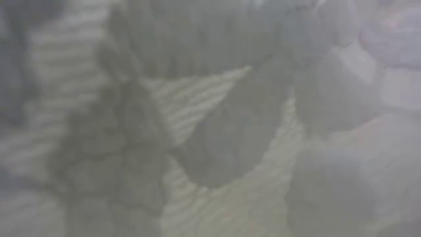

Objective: Fold Laundry from Bin
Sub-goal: Fold the white dress

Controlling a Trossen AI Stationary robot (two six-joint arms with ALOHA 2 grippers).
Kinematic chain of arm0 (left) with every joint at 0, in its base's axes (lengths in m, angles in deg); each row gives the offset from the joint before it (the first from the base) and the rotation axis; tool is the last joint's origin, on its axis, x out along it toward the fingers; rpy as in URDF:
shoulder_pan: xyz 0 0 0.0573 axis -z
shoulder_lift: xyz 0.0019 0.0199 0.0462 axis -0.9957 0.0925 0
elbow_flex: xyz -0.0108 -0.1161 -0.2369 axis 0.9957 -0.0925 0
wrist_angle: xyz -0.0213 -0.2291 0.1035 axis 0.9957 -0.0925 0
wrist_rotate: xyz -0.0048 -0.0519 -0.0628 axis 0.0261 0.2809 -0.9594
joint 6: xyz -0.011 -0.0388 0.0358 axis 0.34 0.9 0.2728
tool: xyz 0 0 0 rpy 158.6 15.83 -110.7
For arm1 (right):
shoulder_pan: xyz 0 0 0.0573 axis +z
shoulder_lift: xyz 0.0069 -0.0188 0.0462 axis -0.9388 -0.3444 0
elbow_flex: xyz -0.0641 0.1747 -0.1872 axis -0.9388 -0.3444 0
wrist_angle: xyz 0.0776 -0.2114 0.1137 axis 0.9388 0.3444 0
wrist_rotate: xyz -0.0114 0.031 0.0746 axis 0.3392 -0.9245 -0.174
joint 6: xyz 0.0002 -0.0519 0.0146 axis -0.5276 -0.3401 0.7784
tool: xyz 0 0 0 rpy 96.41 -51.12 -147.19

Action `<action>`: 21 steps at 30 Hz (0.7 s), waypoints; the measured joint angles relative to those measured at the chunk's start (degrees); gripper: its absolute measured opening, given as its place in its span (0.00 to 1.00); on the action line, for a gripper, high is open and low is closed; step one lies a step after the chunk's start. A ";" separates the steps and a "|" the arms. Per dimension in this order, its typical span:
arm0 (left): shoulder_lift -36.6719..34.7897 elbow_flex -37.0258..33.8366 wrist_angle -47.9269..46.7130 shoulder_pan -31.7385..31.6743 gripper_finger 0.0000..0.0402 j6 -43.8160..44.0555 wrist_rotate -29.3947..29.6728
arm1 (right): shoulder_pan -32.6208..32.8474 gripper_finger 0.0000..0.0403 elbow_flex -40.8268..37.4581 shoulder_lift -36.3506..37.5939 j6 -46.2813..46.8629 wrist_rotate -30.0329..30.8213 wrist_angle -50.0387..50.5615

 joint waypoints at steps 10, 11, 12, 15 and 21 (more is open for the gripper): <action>-7.52 -0.13 -6.86 1.14 0.00 4.09 4.89 | -11.58 0.42 -3.97 -0.01 -41.57 -9.89 -28.31; -7.42 -0.15 -7.36 1.14 0.00 4.09 5.07 | -13.05 0.42 -3.97 -0.01 -44.24 -9.91 -30.17; -7.18 -0.15 -7.59 1.14 0.00 4.10 5.12 | -14.68 0.42 -3.96 -0.01 -45.47 -9.91 -31.48; -6.89 -0.15 -7.78 1.18 0.00 4.00 5.07 | -20.06 0.43 -3.93 0.02 -43.76 -11.03 -27.47; -6.99 -0.15 -8.97 1.29 0.00 1.28 7.65 | -25.90 0.33 -5.03 -1.75 -39.96 -12.48 -9.62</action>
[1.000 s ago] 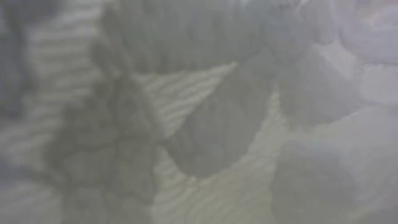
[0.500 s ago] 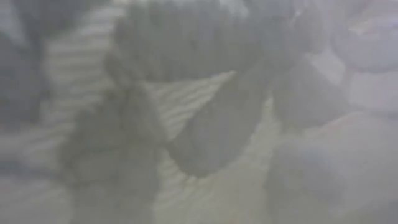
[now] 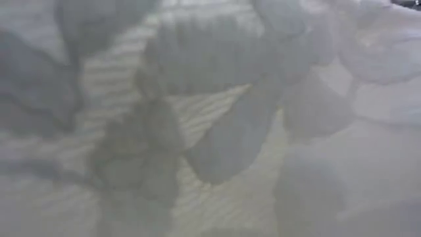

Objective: Fold Laundry from Bin
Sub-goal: Fold the white dress

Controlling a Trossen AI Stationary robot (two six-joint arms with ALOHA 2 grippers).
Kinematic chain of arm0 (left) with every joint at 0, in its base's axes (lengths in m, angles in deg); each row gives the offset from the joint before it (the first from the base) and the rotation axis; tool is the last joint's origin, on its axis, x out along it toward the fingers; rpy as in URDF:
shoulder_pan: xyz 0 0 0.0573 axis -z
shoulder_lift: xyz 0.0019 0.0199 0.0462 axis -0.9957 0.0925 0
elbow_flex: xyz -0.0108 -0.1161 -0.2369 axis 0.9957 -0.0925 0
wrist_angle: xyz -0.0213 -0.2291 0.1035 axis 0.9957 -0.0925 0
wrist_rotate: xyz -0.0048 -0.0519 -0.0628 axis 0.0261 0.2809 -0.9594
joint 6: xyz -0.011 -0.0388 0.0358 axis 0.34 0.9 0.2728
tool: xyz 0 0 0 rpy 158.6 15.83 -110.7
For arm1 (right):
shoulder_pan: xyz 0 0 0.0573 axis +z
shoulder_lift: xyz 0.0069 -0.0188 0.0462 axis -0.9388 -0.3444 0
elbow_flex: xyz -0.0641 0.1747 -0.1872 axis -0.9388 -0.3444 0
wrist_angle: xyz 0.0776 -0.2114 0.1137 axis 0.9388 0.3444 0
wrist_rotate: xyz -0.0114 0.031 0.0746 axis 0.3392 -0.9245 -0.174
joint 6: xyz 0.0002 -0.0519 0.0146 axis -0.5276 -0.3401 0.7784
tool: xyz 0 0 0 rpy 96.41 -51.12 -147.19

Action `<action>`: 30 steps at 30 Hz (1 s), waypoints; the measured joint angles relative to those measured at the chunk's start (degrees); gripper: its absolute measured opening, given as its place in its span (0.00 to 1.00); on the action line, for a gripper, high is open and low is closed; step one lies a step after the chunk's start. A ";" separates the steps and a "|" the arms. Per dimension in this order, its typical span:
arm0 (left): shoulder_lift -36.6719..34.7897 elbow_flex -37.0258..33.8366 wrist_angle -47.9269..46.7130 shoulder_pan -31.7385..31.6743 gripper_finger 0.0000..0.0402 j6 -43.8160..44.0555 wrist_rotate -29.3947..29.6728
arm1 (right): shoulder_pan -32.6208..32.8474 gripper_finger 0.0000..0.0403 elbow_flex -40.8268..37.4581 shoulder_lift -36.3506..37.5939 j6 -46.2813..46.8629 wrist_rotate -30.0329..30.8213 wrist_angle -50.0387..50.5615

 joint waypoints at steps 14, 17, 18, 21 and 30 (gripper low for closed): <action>0.01 0.00 1.15 -0.35 0.00 -7.88 7.11 | 9.02 0.04 -19.12 -0.21 19.42 -2.81 -1.39; 0.01 0.00 2.91 -1.59 0.00 -11.20 7.68 | 12.34 0.04 -22.94 -0.03 27.50 -5.48 -3.29; 0.01 0.00 3.50 -2.17 0.00 -12.62 7.66 | 13.90 0.04 -23.71 0.12 30.96 -5.98 -3.49; 0.01 0.00 5.50 -4.65 0.00 -17.63 7.74 | 20.13 0.04 -24.34 0.09 42.92 -6.34 -2.58; 0.03 0.00 15.84 -15.66 0.00 -34.49 4.22 | 41.96 0.04 -21.39 -0.35 86.86 -10.28 -16.07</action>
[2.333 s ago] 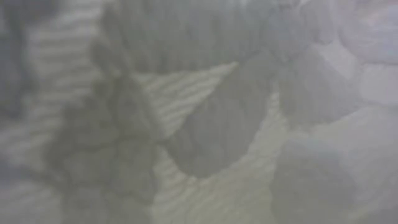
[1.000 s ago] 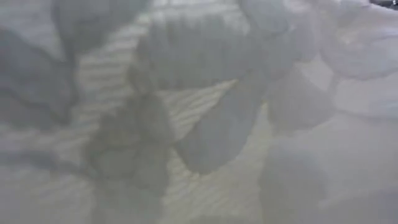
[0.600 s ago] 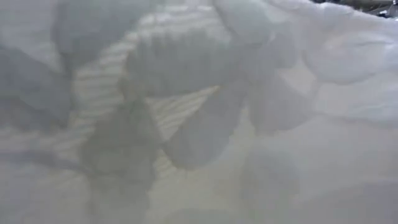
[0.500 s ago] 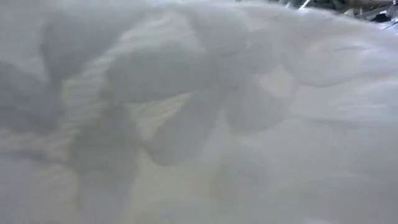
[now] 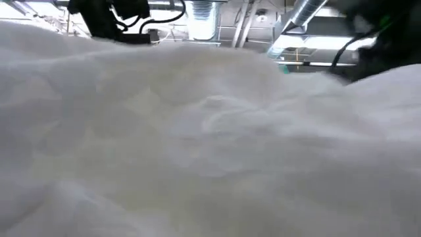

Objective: Fold Laundry from Bin
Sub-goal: Fold the white dress

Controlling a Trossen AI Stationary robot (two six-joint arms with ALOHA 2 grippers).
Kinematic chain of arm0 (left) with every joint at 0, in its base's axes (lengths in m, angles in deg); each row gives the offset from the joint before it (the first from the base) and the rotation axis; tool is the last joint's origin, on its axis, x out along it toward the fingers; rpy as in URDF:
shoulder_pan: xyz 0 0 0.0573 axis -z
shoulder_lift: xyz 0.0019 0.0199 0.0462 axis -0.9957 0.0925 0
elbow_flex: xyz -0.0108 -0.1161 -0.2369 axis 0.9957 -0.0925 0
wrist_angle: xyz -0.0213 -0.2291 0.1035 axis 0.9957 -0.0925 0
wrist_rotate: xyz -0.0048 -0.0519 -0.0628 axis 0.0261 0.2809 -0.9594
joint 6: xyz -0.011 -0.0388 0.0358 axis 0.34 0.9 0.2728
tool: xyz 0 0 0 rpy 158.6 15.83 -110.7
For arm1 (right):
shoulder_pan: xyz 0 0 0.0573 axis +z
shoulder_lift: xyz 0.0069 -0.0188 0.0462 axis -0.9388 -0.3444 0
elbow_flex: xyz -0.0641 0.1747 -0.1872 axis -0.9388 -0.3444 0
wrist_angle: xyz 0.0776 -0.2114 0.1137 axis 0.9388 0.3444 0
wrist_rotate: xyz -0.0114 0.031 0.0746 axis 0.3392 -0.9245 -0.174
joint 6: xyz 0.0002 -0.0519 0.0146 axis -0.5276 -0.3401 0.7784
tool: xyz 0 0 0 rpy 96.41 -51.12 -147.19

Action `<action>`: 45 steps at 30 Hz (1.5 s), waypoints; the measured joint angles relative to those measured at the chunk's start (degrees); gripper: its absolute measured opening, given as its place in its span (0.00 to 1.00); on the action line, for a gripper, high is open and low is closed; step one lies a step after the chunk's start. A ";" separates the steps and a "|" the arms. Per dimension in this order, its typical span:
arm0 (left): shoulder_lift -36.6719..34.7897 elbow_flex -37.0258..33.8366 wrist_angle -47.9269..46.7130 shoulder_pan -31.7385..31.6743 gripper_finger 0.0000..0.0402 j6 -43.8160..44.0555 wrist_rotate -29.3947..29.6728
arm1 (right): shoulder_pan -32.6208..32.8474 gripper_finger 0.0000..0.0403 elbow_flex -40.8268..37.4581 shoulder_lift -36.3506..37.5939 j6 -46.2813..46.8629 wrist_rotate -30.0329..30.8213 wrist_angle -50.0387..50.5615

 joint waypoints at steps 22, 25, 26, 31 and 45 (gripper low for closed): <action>0.00 0.00 2.19 -4.41 0.00 -8.51 -14.62 | -33.45 0.55 22.97 0.44 -89.15 5.03 3.04; 0.00 0.00 2.23 -4.39 0.00 -8.22 -14.63 | -39.77 0.60 22.97 -2.07 -99.08 0.50 -3.43; 0.00 0.00 2.23 -4.39 0.00 -7.81 -14.64 | -41.15 0.60 22.97 -3.15 -101.62 -0.97 -5.01; 0.00 0.00 2.21 -4.39 0.00 -5.74 -14.62 | -43.72 0.58 24.35 -10.30 -105.06 -9.73 -7.03; 0.00 0.00 2.23 -4.39 0.00 -0.03 -13.68 | -46.74 0.52 29.95 -19.58 -117.19 -4.44 -1.30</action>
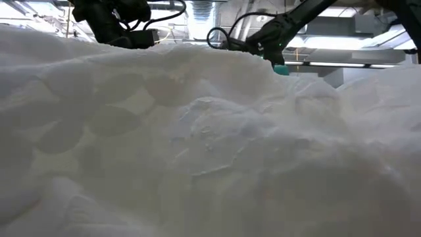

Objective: Fold Laundry from Bin
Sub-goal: Fold the white dress

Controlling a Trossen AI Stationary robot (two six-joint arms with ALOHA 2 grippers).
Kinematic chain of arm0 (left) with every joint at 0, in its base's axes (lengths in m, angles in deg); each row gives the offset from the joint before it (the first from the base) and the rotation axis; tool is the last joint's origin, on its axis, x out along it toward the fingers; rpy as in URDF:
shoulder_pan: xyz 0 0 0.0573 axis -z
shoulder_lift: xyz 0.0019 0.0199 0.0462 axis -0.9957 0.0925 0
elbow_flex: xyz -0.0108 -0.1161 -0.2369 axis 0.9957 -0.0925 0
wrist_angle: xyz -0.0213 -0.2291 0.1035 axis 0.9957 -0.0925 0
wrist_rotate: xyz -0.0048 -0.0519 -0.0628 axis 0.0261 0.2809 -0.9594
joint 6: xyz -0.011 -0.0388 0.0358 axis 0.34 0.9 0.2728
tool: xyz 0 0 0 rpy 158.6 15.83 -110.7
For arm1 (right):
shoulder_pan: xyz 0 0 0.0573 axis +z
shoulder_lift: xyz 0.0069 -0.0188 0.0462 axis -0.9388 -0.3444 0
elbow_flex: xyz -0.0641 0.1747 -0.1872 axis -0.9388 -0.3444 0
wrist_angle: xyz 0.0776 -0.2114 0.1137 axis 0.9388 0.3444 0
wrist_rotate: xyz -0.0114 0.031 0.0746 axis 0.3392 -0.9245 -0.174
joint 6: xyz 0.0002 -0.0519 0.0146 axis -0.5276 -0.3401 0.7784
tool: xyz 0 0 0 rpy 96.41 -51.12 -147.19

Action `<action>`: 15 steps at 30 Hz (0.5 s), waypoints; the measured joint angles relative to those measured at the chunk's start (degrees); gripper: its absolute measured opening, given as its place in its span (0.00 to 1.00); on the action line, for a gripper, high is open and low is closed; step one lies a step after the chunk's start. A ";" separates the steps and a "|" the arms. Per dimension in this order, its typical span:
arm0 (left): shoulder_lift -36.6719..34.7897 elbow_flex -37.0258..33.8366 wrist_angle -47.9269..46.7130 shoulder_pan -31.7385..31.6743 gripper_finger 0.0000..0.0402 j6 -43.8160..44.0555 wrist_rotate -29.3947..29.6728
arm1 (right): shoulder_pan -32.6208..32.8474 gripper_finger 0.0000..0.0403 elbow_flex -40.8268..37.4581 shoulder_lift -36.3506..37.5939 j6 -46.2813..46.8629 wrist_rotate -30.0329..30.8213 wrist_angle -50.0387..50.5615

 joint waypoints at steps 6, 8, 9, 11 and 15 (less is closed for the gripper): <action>0.02 0.00 0.02 0.01 0.00 -0.60 3.16 | -2.69 0.34 -0.01 0.22 -3.39 -6.05 0.79; 0.01 0.00 0.02 0.02 0.00 -0.62 3.35 | -2.95 0.31 -0.01 0.10 -3.90 -7.42 0.58; 0.01 0.00 0.05 0.02 0.00 -0.65 3.39 | -2.94 0.30 -0.01 0.01 -4.19 -7.74 0.46; 0.02 0.00 0.14 0.00 0.00 -1.05 3.39 | -2.83 0.30 -0.01 -0.04 -4.58 -8.15 0.39; 0.02 0.00 0.20 0.02 0.00 -1.19 3.39 | -2.78 0.35 0.01 -0.68 -1.37 -8.26 -1.57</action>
